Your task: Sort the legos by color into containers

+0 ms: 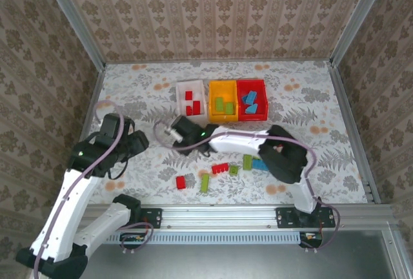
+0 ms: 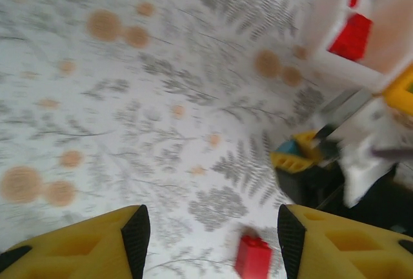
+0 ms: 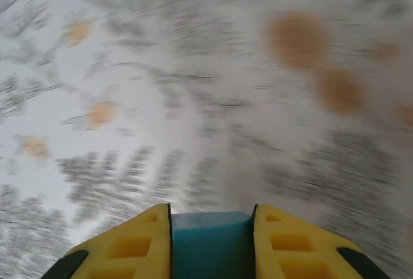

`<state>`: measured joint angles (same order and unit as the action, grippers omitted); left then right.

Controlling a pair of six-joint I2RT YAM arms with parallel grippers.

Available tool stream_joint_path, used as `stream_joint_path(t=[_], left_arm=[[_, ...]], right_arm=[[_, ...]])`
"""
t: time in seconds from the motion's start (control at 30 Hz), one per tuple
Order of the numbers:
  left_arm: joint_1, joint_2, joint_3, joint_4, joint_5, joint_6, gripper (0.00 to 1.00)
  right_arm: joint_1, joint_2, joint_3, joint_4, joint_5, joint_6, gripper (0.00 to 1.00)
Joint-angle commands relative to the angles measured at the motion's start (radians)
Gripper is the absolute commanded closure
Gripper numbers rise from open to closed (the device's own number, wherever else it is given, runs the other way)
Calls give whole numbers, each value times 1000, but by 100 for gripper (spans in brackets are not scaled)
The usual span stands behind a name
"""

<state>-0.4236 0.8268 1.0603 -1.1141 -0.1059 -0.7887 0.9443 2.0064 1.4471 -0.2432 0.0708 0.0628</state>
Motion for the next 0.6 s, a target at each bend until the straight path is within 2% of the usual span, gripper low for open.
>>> stream_joint_path(t=[0.0,0.07,0.17,0.33,0.57], left_arm=[[1,81,-49,248,242,30,43],[-24,162,-50,339,290,26,42],[-94,292,1,412,289,36,43],[-167,494,126,489,290,61,43],[-202,693,284,501,314,103,43]], right_arm=[[-97,-163,-77,-18,16,39,80],[-183,-238,-117,-39,24,57,80],[-324,-313,-154,-74,41,84,79],[-520,-311,-120,-175,57,129,79],[-617,-150,39,-282,33,158,79]])
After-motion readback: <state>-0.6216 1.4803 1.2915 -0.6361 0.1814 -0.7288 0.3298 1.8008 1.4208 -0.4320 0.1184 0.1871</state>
